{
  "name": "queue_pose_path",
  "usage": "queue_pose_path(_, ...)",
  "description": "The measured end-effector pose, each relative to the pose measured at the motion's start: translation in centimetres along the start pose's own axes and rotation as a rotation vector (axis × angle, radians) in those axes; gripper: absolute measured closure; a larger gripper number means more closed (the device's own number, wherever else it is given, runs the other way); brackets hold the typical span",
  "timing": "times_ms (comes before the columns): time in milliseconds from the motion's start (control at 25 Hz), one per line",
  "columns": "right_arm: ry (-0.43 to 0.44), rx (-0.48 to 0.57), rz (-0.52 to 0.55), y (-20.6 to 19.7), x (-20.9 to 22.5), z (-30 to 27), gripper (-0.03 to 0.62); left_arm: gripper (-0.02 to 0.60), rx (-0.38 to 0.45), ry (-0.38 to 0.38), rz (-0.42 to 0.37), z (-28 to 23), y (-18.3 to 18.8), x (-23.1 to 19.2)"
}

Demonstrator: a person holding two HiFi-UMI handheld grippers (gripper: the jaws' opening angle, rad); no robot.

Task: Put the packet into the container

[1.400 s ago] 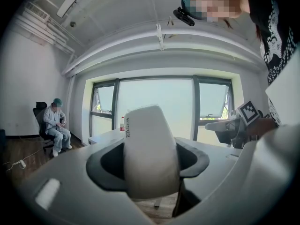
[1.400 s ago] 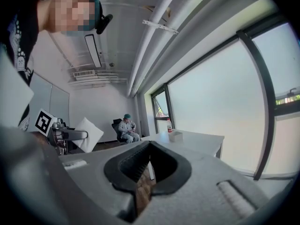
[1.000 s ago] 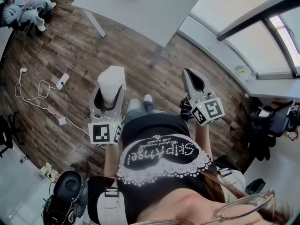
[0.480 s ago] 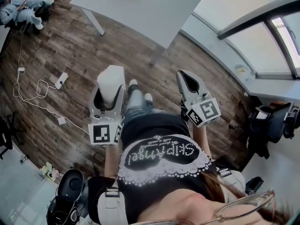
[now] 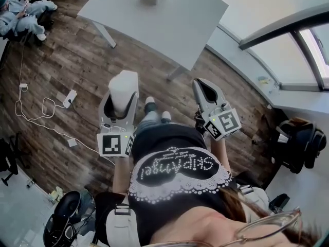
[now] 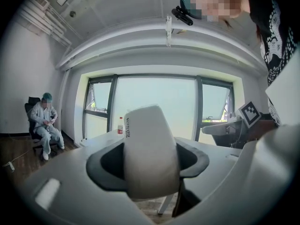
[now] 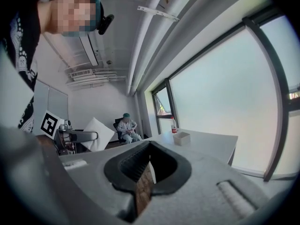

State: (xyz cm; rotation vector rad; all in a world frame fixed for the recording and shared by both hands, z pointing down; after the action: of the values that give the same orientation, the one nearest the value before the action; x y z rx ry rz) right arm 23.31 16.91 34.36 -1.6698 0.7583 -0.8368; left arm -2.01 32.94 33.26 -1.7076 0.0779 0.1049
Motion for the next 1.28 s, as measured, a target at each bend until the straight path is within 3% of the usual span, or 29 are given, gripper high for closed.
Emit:
queue_pose_path(360, -0.079, 0.017, 0.011, 1.3, 0.1, -2.8, 0.594, 0.305, 0.014, -0.092, -0.025, -4.1, 1.6, -3.7)
queue_pose_path(640, -0.095, 0.008, 0.014, 1.5, -0.3, -4.6, 0.594, 0.305, 0.011, -0.121, -0.030, -5.0, 1.7, -5.8)
queue_pose_path(1280, -0.066, -0.011, 0.026, 2.0, -2.7, -7.6, 0.594, 0.304, -0.008, -0.067, -0.001, -3.6, 0.9, -9.5)
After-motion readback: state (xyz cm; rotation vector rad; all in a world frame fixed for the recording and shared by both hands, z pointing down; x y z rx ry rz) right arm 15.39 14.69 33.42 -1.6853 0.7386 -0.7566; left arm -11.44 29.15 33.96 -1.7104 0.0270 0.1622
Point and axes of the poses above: the fingertips, and each gripper's own axes: z backward along the fingers, x to its right, y out of its top, the point moved 9 cm from there along z, backward along the fingers, and after that the axes turned 5 degrees about -y, right-handed, at the moved point
